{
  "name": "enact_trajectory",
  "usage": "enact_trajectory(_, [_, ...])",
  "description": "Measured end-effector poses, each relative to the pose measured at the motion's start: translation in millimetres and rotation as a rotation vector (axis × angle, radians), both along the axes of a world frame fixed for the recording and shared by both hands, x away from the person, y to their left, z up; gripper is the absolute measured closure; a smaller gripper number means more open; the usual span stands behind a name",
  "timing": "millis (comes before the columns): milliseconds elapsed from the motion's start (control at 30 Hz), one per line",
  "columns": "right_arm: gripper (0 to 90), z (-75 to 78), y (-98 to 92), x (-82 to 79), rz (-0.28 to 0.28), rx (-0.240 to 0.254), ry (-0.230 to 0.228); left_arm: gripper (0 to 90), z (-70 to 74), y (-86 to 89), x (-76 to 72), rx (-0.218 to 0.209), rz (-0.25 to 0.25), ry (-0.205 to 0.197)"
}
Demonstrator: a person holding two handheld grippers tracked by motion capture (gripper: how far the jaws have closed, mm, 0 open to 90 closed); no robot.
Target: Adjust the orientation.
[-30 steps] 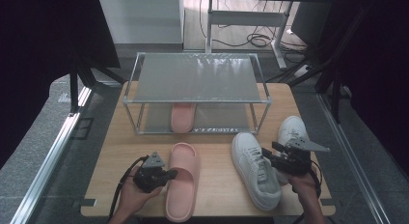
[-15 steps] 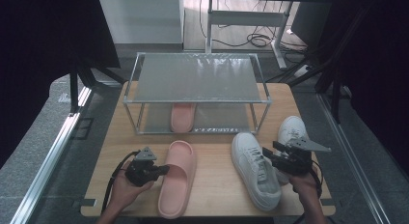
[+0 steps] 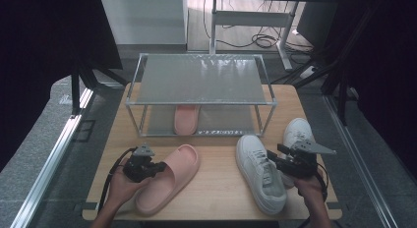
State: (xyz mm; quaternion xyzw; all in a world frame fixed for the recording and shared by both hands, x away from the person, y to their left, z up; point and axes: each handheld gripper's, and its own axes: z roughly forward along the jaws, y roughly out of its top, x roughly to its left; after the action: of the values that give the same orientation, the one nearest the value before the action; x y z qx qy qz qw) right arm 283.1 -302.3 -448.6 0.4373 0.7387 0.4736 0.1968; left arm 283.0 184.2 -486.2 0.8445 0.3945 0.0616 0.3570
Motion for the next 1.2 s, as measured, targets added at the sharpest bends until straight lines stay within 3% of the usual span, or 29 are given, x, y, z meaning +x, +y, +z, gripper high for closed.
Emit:
enact_trajectory(267, [46.9, 0.1, -0.5, 0.0, -0.001, 0.0, 0.0, 85.0, 1.4, -0.9, -1.8, -0.017, 0.0, -0.01])
enact_trajectory(467, [46.9, 0.0, -1.0, 0.0, -0.002, 0.001, -0.001, 75.8, 9.3, 2.4, -13.6, -0.041, -0.002, -0.052])
enact_trajectory(567, [46.9, -0.3, -0.8, 0.1, -0.002, 0.0, 0.005, 73.0, 13.6, 8.0, -18.6, -0.075, 0.003, -0.073])
enact_trajectory(867, [46.9, -1.9, 1.3, 1.4, 0.004, -0.001, 0.007, 64.1, 14.2, 18.6, -13.3, -0.064, 0.077, -0.089])
enact_trajectory(1200, [46.9, -1.5, 2.0, 0.8, 0.004, 0.003, 0.007, 56.7, 11.4, 14.3, -7.3, -0.039, 0.101, -0.088])
